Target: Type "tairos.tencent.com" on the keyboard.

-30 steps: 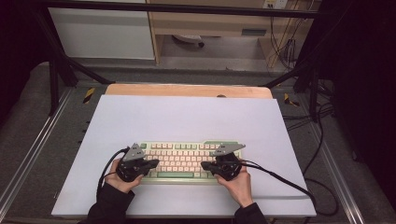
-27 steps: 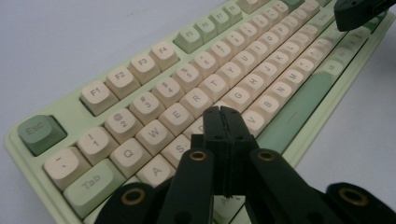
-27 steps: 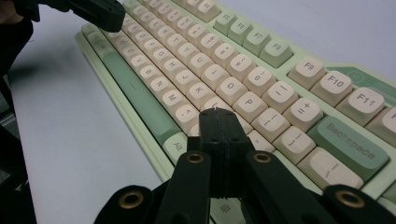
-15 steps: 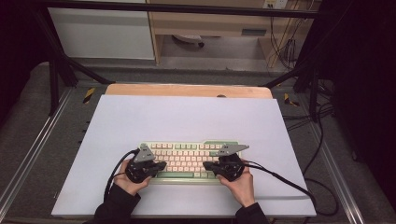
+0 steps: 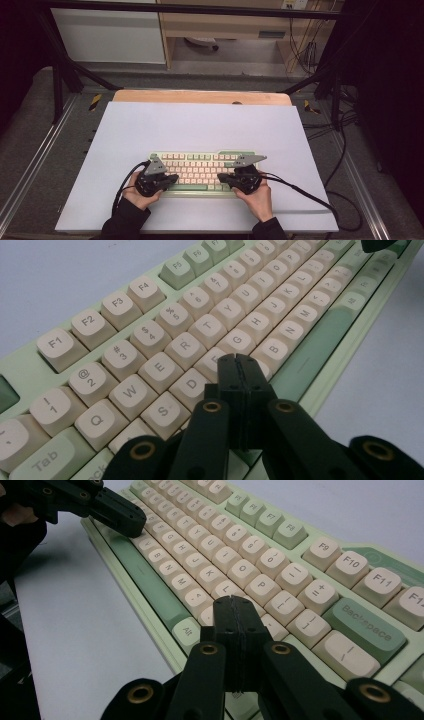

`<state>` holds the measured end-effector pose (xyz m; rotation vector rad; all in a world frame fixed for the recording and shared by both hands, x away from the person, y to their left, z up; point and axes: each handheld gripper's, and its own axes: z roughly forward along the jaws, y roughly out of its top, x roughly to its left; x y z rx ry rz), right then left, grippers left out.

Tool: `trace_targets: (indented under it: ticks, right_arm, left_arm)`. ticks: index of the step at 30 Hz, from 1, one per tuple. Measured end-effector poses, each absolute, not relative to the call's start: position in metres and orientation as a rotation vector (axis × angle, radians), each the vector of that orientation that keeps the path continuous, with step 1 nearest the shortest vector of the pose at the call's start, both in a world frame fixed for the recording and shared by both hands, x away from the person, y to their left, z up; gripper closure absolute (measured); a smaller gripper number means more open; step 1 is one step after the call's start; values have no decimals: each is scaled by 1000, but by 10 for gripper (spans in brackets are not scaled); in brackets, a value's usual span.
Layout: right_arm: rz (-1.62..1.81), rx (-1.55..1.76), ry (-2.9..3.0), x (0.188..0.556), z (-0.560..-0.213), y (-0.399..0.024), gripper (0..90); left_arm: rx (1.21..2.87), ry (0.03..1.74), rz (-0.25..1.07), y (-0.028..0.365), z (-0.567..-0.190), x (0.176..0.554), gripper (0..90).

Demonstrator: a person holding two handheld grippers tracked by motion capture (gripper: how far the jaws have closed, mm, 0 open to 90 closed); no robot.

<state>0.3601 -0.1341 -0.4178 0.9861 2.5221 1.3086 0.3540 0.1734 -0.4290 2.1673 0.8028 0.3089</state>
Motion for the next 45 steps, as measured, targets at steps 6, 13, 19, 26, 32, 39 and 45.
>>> trace_targets:
  ticks: [6,13,19,26,32,39,45]
  right_arm:
    - [1303,984,2529,360,-419,-134,900]
    - [1302,982,2528,360,-420,-134,900]
    - [1298,990,2527,360,-421,-135,900]
    - [1300,986,2523,360,-420,-136,900]
    - [1302,993,2523,360,-419,-136,900]
    - [1305,987,2520,360,-419,-136,900]
    - [1306,988,2519,360,-419,-137,900]
  left_arm:
    - [2168,797,314,173,-431,353,896]
    - [2160,789,313,174,-428,352,896]
    - [2150,797,318,178,-425,352,896]
    - [2146,799,321,183,-422,351,896]
    - [2132,807,329,186,-419,352,896]
    - [2121,813,337,188,-414,354,896]
    - [2106,833,342,191,-412,358,896]
